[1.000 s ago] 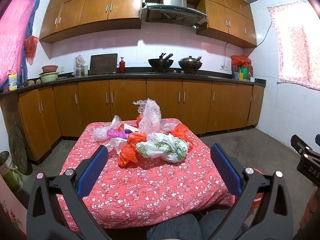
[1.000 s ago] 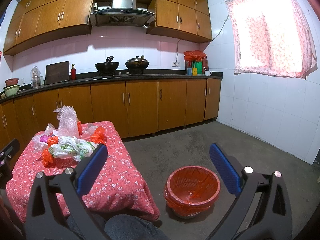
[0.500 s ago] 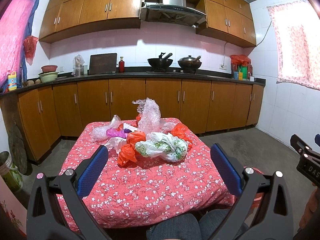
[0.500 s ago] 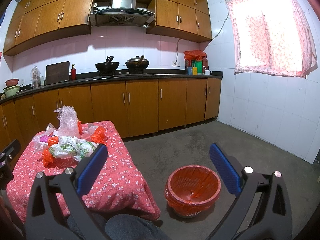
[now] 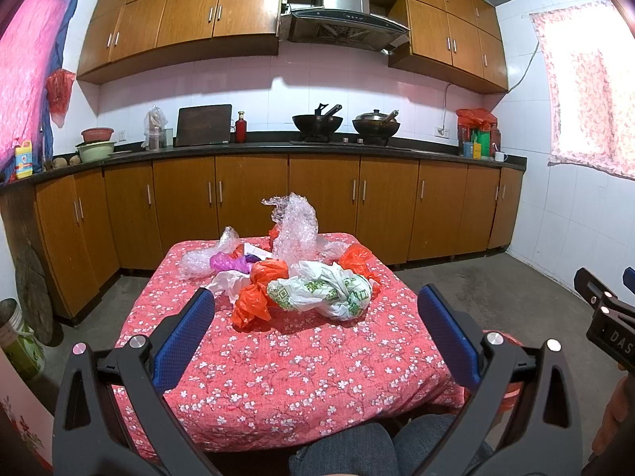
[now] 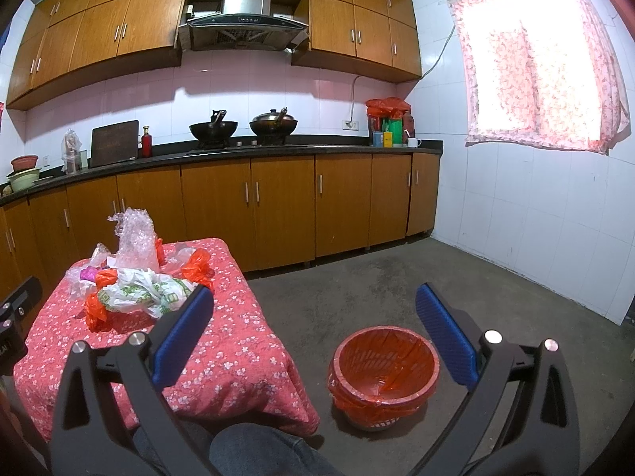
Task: Collect trash
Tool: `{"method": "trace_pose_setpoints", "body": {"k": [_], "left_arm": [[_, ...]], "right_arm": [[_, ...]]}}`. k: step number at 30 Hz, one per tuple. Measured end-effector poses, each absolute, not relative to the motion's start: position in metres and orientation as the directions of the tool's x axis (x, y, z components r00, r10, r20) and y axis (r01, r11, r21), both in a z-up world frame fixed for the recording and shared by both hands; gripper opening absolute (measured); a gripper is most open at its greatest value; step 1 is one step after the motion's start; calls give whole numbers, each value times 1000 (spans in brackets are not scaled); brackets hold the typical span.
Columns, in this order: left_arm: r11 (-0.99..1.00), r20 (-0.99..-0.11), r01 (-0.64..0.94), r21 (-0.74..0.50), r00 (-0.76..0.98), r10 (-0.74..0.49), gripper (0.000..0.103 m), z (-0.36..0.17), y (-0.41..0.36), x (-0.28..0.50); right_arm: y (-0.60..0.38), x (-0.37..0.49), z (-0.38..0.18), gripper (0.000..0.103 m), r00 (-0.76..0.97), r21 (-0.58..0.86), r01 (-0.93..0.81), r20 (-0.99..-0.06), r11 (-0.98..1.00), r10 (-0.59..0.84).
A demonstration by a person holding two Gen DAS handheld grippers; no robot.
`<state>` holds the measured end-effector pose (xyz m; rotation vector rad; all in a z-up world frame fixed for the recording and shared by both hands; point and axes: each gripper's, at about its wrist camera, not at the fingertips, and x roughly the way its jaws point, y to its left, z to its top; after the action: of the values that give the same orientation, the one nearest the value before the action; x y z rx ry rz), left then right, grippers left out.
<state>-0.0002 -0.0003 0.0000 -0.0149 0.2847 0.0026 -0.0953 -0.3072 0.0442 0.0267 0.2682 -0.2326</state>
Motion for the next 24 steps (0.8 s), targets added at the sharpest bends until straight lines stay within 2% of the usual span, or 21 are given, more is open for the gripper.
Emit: {"method": "trace_pose_setpoints", "body": {"k": [24], "left_arm": [[1000, -284, -4, -17, 959, -1, 101, 0, 0, 0]], "right_arm": [[-306, -95, 44, 99, 937, -3, 231, -269, 973, -223]]}}
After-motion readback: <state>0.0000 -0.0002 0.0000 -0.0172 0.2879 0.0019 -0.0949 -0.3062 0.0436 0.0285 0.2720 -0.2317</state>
